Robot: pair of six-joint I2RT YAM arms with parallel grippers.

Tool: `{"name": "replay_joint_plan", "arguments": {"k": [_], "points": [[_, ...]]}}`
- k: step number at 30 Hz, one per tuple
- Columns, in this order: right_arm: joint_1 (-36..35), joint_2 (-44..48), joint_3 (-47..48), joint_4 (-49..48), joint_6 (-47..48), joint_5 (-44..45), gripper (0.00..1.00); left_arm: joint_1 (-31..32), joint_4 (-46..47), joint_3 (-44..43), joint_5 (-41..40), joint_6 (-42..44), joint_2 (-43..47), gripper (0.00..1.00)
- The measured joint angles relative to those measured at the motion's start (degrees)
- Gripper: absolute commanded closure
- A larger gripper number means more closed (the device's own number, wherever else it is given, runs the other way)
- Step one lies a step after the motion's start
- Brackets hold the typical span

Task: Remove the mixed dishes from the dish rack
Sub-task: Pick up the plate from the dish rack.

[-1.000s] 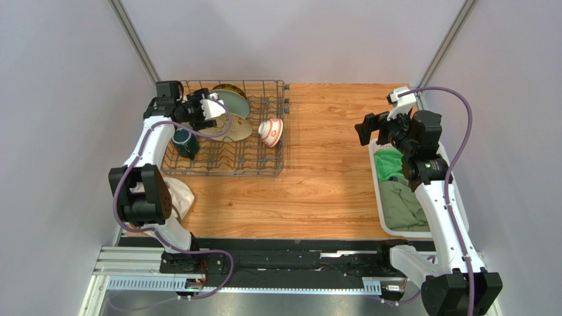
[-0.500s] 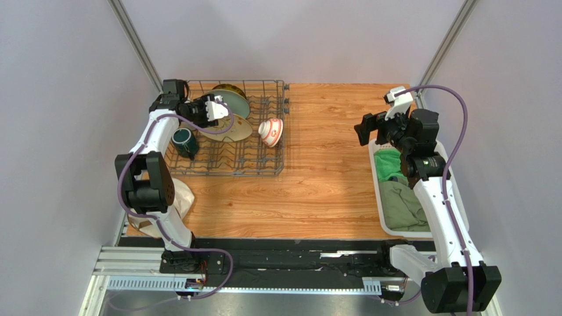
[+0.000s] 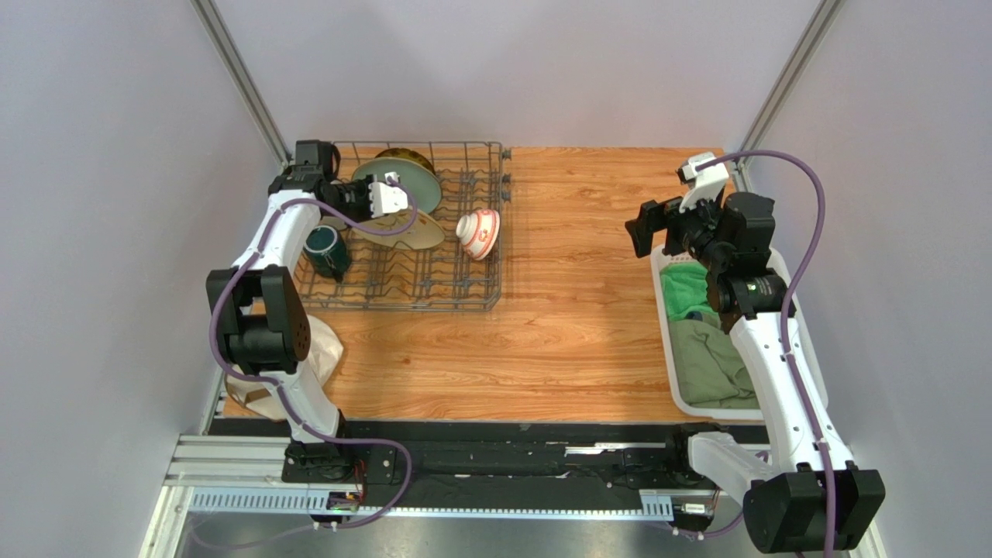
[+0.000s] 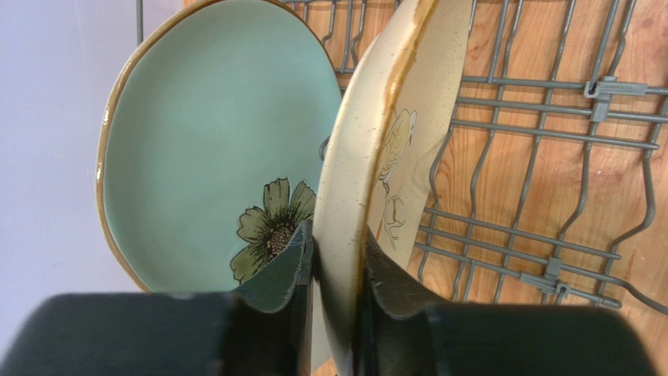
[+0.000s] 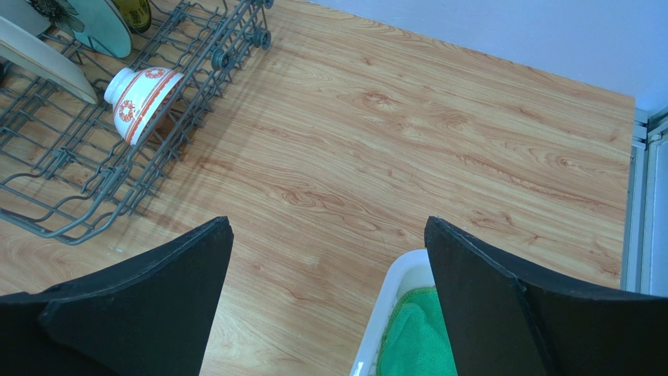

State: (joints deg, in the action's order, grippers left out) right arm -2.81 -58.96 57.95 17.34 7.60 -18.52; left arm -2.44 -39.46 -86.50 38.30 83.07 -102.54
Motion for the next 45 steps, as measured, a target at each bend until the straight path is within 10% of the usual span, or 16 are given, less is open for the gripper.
{"name": "replay_joint_plan", "arguments": {"k": [28, 45], "points": [[0.0, 1.3, 0.0, 0.0, 0.0, -1.0, 0.01, 0.2, -3.4, -3.3, 1.2, -11.1, 5.8, 1.00], [-5.9, 5.0, -0.9, -0.9, -2.2, -16.6, 0.11, 1.5, 0.3, 7.2, 9.1, -40.5, 29.0, 1.00]]}}
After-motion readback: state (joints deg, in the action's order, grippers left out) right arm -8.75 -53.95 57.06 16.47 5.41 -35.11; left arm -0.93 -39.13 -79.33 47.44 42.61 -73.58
